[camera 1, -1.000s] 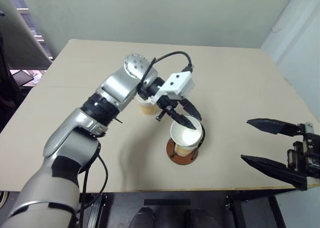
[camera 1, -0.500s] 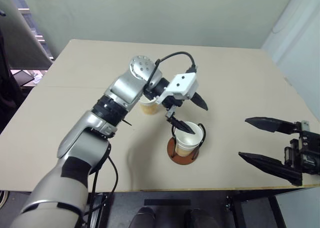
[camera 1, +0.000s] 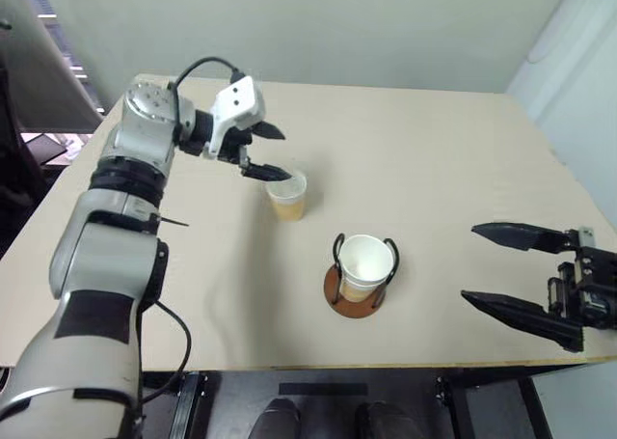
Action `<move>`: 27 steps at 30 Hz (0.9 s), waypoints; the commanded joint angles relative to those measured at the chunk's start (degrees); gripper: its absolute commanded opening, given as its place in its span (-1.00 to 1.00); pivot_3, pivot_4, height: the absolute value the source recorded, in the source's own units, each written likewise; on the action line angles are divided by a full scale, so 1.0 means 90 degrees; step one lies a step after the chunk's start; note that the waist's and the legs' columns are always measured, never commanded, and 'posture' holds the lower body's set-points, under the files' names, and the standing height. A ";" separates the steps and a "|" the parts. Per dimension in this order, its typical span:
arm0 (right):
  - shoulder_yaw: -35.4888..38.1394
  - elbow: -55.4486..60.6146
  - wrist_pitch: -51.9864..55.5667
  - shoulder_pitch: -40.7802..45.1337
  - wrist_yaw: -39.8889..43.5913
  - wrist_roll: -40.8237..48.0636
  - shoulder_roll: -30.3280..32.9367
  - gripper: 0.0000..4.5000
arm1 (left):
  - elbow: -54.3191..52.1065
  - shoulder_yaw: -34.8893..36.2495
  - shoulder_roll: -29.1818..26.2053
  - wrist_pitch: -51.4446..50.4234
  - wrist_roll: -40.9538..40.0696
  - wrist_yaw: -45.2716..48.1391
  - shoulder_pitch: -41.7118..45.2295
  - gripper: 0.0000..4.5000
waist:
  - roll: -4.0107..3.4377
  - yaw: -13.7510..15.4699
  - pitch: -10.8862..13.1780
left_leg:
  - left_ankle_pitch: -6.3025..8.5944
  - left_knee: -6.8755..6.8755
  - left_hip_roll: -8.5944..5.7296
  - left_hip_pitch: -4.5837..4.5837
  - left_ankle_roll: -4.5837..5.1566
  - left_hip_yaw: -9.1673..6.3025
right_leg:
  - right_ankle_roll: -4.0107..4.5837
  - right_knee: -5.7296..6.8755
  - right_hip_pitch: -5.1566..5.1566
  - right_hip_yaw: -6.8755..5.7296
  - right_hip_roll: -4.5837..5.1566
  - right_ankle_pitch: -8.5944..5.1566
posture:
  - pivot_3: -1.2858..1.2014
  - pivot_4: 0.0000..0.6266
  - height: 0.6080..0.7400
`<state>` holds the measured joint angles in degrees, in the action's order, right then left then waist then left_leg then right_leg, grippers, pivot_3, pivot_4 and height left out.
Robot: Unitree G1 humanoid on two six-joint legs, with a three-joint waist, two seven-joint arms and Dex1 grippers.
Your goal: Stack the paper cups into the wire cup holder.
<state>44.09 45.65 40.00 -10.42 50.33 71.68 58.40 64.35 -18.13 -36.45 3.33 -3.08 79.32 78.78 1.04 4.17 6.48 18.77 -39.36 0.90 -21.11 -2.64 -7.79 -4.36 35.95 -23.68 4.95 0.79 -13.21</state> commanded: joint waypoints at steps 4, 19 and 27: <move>0.0031 0.0074 -0.0093 0.0064 -0.0030 0.0005 0.0017 0.83 | 0.0505 0.0059 0.0447 0.0363 0.0730 -0.0444 0.0468 0.99 | 0.0001 0.0043 0.0000 | 0.0008 -0.0034 -0.0019 -0.0021 0.0026 0.0003 | -0.0021 -0.0006 -0.0003 -0.0012 0.0021 0.0005 | 0.03 -0.52 1.00; 0.0577 0.0502 -0.0068 -0.0541 -0.0335 0.0184 -0.0166 0.83 | 0.1054 -0.0059 0.0902 0.0574 0.2014 -0.1583 0.0438 0.83 | -0.0002 0.0033 0.0002 | 0.0017 -0.0072 -0.0050 -0.0032 0.0049 0.0042 | -0.0058 -0.0004 -0.0001 -0.0007 0.0039 0.0001 | 0.03 -0.52 1.00; 0.0664 0.0551 -0.0151 -0.0748 -0.0310 0.0092 -0.0243 0.83 | 0.1039 0.0117 0.0896 0.0611 0.2034 -0.1318 0.0507 -0.40 | -0.0002 0.0029 0.0002 | 0.0017 -0.0074 -0.0092 -0.0032 0.0051 0.0039 | -0.0060 -0.0004 -0.0001 -0.0006 0.0041 0.0000 | 0.03 -0.52 1.00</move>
<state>47.99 50.07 39.87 -17.19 47.61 72.22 56.31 74.25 -18.39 -28.11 8.01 15.42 66.67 81.56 1.03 4.44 6.49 18.92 -40.02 0.08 -21.40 -2.18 -7.45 -4.90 35.92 -23.69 4.90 1.17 -13.20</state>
